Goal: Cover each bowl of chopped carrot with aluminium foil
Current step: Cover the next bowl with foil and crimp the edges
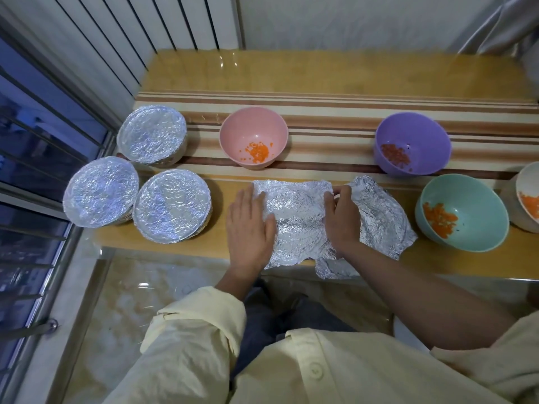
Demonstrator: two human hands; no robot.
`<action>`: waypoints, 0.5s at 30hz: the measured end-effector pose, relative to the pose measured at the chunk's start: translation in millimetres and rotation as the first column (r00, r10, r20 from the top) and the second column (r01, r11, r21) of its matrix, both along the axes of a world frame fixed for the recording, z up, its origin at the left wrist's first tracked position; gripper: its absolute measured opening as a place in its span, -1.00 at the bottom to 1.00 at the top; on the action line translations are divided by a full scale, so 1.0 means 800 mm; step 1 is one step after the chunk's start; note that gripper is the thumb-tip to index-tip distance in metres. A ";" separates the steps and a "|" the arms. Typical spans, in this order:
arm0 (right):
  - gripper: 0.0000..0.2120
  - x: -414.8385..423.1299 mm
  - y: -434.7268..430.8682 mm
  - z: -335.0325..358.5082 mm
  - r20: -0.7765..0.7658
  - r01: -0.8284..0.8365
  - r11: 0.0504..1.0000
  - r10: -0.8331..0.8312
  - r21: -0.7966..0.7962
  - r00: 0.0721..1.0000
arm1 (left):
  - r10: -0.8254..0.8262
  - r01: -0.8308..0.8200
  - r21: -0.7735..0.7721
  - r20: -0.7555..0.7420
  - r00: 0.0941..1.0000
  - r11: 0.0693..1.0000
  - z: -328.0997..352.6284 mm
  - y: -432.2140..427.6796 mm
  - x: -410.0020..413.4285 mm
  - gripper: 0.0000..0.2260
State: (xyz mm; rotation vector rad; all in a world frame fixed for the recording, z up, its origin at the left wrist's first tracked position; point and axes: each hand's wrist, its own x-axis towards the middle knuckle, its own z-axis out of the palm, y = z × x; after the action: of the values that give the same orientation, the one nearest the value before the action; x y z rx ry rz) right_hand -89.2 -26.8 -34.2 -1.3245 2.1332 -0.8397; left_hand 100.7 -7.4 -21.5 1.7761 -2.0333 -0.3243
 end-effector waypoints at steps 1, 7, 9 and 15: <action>-0.79 -0.001 0.000 0.001 -0.008 -0.002 1.000 0.002 0.008 1.000 | -0.079 0.077 0.058 0.040 0.996 0.995 -0.004 0.001 -0.003 -0.49; -0.66 -0.002 0.007 0.027 -0.242 -0.085 0.970 0.028 -0.229 0.970 | -0.167 0.144 0.138 0.177 0.970 0.980 -0.026 0.009 -0.011 -0.37; -0.61 0.012 0.007 0.042 -0.308 -0.238 0.932 0.149 -0.274 0.939 | -0.161 0.136 0.135 0.192 0.968 0.981 -0.023 0.009 -0.014 -0.38; -0.39 0.038 0.033 0.019 -0.470 -0.469 0.881 0.444 0.071 0.763 | -0.134 0.123 0.069 0.198 0.971 0.990 -0.007 0.010 -0.024 -0.42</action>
State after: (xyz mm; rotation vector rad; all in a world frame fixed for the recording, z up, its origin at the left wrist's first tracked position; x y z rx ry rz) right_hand -58.7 -0.4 -19.2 -2.1454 1.9705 -0.3859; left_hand 81.7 0.6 -26.9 1.7780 -2.3093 -0.2497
